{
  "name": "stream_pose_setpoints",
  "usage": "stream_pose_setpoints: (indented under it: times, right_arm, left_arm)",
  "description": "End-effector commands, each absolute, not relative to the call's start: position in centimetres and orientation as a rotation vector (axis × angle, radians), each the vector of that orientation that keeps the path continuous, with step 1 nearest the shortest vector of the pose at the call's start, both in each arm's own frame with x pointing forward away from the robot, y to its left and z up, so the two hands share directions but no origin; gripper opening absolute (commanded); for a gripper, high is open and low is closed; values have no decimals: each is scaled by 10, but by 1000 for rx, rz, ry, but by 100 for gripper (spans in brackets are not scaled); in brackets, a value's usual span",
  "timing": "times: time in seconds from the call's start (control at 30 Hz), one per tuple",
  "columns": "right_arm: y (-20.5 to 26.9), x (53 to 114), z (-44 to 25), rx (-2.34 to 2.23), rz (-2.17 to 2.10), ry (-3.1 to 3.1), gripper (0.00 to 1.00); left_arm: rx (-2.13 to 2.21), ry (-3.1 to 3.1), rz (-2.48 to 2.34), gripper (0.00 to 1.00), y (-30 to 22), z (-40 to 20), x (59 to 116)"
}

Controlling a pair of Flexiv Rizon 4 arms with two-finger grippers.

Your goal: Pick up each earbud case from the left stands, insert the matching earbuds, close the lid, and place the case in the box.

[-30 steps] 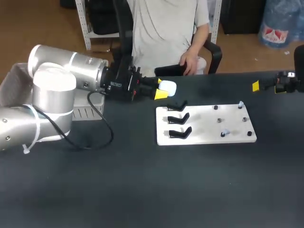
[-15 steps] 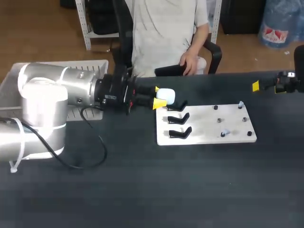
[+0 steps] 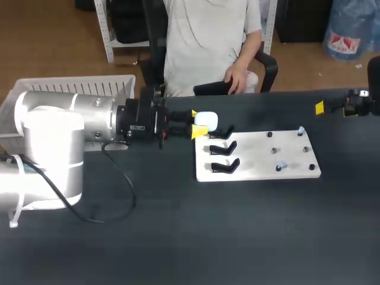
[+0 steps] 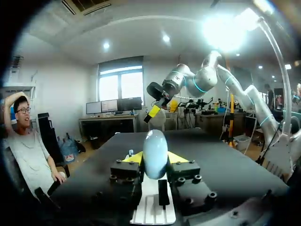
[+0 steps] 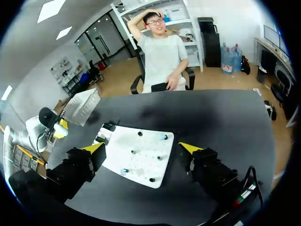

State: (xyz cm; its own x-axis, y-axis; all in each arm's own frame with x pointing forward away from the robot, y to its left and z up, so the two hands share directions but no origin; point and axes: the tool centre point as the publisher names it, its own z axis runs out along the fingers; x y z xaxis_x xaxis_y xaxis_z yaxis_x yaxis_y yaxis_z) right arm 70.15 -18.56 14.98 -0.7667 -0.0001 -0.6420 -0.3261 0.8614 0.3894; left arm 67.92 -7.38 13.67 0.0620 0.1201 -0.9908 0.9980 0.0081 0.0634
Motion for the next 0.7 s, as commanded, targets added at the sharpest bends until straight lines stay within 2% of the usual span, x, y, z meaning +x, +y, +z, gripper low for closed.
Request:
stream_pose_setpoints:
  times: [0.03,0.3,0.7]
  right_arm:
    - [-186,701,150,-237,649,2372,100]
    - [-158,696,161,-358,675,2365,100]
    - [-114,652,174,-584,711,2327,100]
  left_arm:
    - [1236,1292,-1011,0,-74,137,676]
    - [1243,1262,-1029,0,-82,140,666]
    - [1261,1213,-1150,0,-97,143,654]
